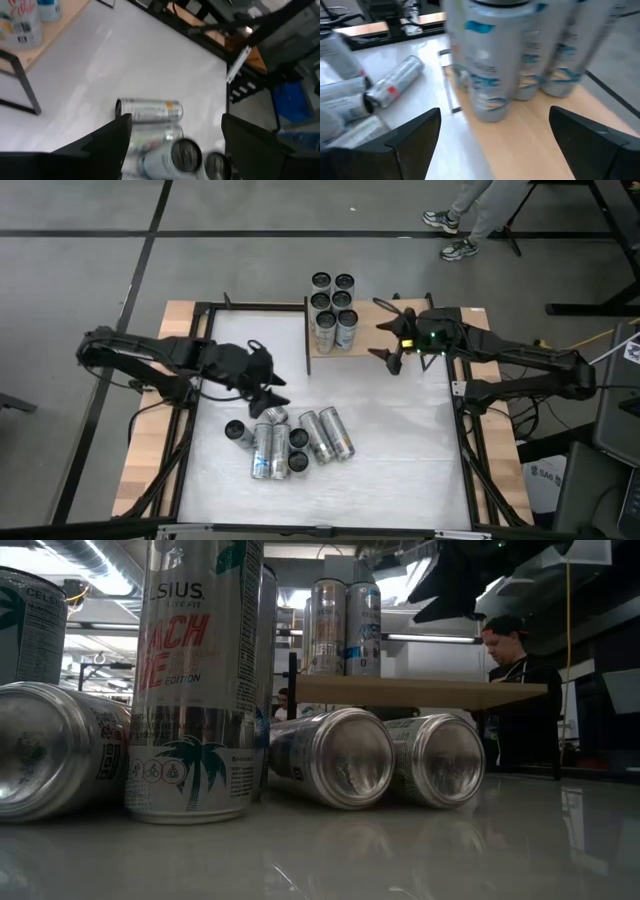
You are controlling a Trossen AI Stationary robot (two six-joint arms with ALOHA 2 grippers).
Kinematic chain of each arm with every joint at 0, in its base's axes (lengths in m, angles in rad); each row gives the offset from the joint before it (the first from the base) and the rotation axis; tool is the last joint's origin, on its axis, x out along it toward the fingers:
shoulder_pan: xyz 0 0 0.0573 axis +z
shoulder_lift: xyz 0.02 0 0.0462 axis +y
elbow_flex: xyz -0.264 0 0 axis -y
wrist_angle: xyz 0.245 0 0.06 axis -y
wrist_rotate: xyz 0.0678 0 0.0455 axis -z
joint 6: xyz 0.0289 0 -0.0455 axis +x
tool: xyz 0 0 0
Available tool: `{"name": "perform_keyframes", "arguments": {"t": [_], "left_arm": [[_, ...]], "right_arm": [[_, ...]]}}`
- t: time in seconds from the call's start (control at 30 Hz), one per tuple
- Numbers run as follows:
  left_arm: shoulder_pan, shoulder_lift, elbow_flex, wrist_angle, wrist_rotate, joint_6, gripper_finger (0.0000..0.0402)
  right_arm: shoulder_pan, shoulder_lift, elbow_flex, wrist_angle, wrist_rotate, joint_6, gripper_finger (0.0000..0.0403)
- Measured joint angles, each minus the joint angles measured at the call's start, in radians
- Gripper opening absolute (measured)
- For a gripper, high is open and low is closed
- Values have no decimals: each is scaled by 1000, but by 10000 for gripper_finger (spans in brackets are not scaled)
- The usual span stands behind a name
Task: Place canned beverage on shelf
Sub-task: Put the pink soda can on the shelf
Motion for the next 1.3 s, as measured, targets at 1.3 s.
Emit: {"name": "perform_keyframes", "arguments": {"t": [1.3], "left_arm": [[-485,-33,-19,-643,-161,-122,304]], "right_arm": [[541,304,-1,202,327,369,364]]}}
